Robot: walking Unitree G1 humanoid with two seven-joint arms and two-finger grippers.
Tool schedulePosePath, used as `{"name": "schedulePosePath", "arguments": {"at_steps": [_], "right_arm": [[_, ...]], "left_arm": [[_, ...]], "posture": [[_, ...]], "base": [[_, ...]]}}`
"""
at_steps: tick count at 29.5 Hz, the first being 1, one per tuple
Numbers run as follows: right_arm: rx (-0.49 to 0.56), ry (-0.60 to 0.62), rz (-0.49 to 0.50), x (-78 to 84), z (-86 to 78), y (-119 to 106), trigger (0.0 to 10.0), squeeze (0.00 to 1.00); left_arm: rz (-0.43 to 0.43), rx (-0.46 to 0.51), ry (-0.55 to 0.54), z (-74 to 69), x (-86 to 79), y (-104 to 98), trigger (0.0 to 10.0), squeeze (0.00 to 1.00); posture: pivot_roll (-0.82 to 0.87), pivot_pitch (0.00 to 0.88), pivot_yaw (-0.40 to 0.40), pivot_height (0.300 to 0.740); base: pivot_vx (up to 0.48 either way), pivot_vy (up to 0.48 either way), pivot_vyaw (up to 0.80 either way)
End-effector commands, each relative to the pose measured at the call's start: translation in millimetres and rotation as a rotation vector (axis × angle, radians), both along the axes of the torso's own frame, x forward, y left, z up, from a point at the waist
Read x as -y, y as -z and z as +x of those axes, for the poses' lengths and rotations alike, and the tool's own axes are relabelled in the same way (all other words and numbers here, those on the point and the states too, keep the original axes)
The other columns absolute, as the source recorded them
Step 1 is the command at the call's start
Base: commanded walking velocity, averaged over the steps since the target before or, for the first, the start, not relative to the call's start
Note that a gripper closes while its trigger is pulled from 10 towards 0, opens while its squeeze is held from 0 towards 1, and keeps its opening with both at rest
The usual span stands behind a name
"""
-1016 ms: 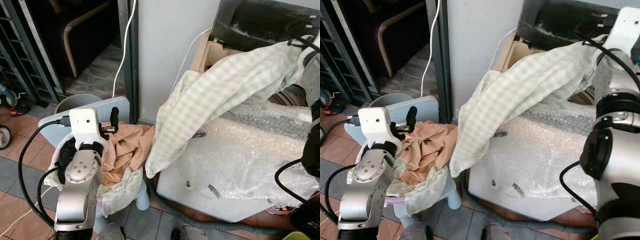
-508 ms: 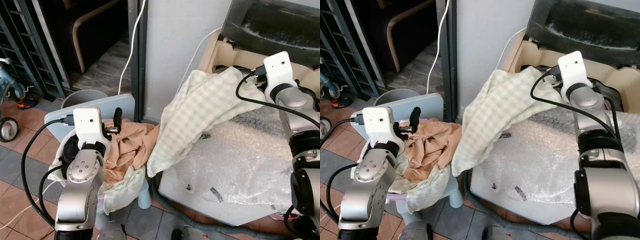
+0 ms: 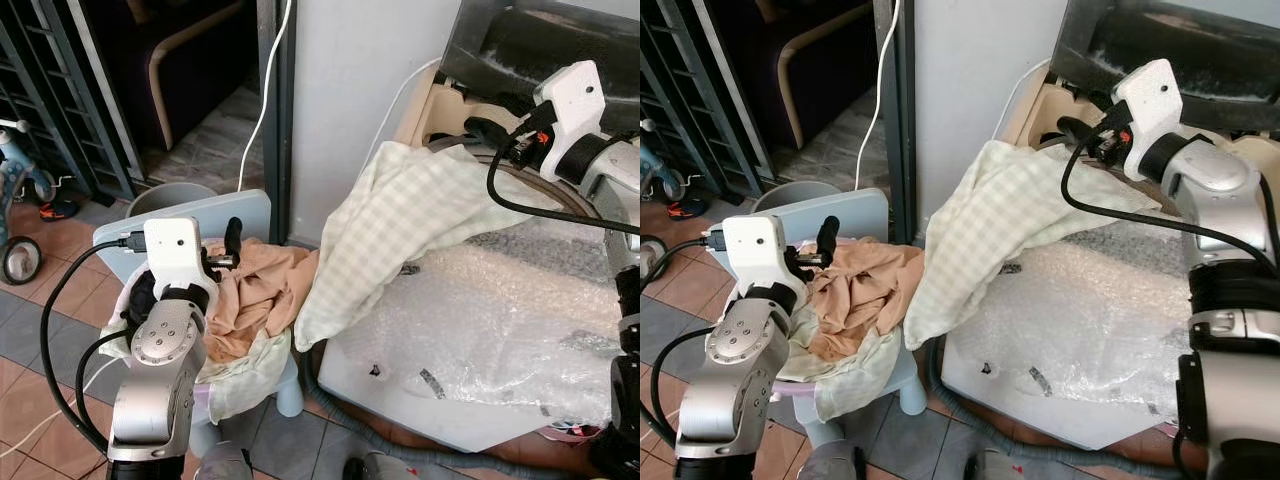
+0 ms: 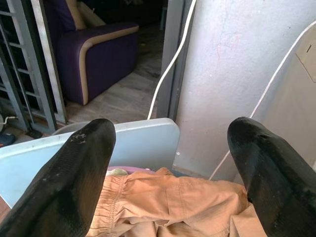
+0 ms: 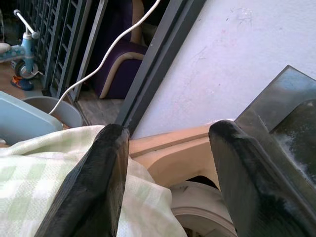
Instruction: Clothes washing
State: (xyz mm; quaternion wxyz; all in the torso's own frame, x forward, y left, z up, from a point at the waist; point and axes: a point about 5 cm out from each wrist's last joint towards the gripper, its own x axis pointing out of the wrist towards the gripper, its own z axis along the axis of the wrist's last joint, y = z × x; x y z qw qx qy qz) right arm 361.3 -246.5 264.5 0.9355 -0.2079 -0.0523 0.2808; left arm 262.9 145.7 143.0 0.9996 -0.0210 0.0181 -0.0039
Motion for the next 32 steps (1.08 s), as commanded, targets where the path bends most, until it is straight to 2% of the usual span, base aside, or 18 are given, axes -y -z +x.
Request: {"name": "schedulePosePath", "arguments": {"at_steps": [1,2,3,6,7,10,13,14,15,16,17,19,20,21,22,26,29,32], "right_arm": [[0.022,-0.045,-0.011,-4.9,-3.1,-9.0,10.0,0.33],[0.007,-0.064,-0.050,-14.4,-1.6,0.6,10.0,0.00],[0.007,-0.064,-0.050,-14.4,-1.6,0.6,10.0,0.00],[-0.044,-0.117,-0.148,-39.1,-0.7,30.4,10.0,0.00],[-0.044,-0.117,-0.148,-39.1,-0.7,30.4,10.0,0.00],[-0.084,-0.182,-0.173,-71.6,-2.3,58.7,10.0,0.00],[-0.087,-0.182,-0.203,-80.8,-2.0,67.7,10.0,0.00],[-0.090,-0.147,-0.250,-86.7,0.3,77.3,10.0,0.00],[-0.090,-0.147,-0.250,-86.7,0.3,77.3,10.0,0.00],[-0.093,-0.106,-0.310,-89.3,2.3,86.5,10.0,0.00],[-0.108,-0.074,-0.370,-89.1,2.6,96.1,2.7,0.00],[-0.119,-0.057,-0.407,-88.3,2.4,101.9,2.7,0.00],[-0.134,-0.038,-0.439,-85.1,2.3,106.2,0.0,0.00],[-0.138,-0.030,-0.482,-81.5,1.5,109.0,0.0,0.00],[-0.148,-0.021,-0.561,-71.3,-0.4,111.9,0.0,0.00],[-0.152,-0.019,-0.607,-65.9,-1.6,112.7,0.0,0.00],[-0.152,0.027,-0.674,-50.4,0.6,111.9,0.0,0.00],[-0.146,0.071,-0.663,-43.5,3.2,107.4,0.0,0.00]], "left_arm": [[-0.004,0.009,0.008,0.6,1.7,-2.9,10.0,0.00],[-0.007,0.007,0.012,0.8,2.7,-2.7,10.0,0.00],[-0.007,0.007,0.012,0.8,2.7,-2.7,10.0,0.00],[-0.011,0.007,0.017,1.1,4.4,-2.7,10.0,0.00],[-0.011,0.007,0.017,1.1,4.4,-2.7,10.0,0.00],[-0.011,0.005,0.015,0.6,4.2,-2.5,10.0,0.00],[-0.011,0.005,0.014,0.4,4.2,-2.6,10.0,0.00],[-0.011,0.005,0.015,0.3,4.2,-2.6,10.0,0.00],[-0.011,0.005,0.015,0.3,4.2,-2.6,10.0,0.00],[-0.011,0.005,0.015,0.3,4.2,-2.7,10.0,0.00],[-0.011,0.005,0.014,0.1,4.0,-2.9,10.0,0.00],[-0.011,0.006,0.014,0.0,3.8,-3.0,10.0,0.00],[-0.011,0.006,0.012,0.0,3.5,-3.1,10.0,0.00],[-0.011,0.005,0.011,-0.1,3.3,-3.2,10.0,0.00],[-0.012,0.003,0.010,-0.2,3.1,-3.0,10.0,0.00],[-0.013,0.001,0.010,-0.2,3.1,-2.7,10.0,0.00],[-0.013,0.003,0.022,1.8,4.7,-3.0,10.0,0.00],[-0.012,0.007,0.026,2.7,5.2,-4.2,10.0,0.00]], "posture": [[0.06,0.036,-0.050,0.740],[0.06,0.036,-0.050,0.740],[0.06,0.036,-0.050,0.740],[0.07,0.039,-0.051,0.740],[0.07,0.039,-0.051,0.740],[0.07,0.041,-0.051,0.740],[0.07,0.041,-0.051,0.740],[0.07,0.041,-0.054,0.740],[0.07,0.041,-0.054,0.740],[0.07,0.041,-0.054,0.740],[0.08,0.043,-0.058,0.740],[0.08,0.043,-0.058,0.740],[0.08,0.046,-0.057,0.740],[0.08,0.046,-0.057,0.740],[0.08,0.047,-0.056,0.740],[0.08,0.047,-0.056,0.740],[0.07,0.048,-0.046,0.740],[0.07,0.064,-0.039,0.740]], "base": [[0.000,0.000,0.00],[0.000,0.000,0.00],[0.000,0.000,0.00],[0.000,0.000,0.00],[0.000,0.000,0.00],[0.000,0.000,0.00],[0.000,0.000,0.00],[0.000,0.000,0.00],[0.000,0.000,0.00],[0.000,0.000,0.00],[0.000,0.000,0.00],[0.000,0.000,0.00],[0.000,0.000,0.00],[0.000,0.000,0.00],[0.000,0.000,0.00],[0.000,0.000,0.00],[0.000,0.000,0.00],[0.000,0.000,0.00]]}}
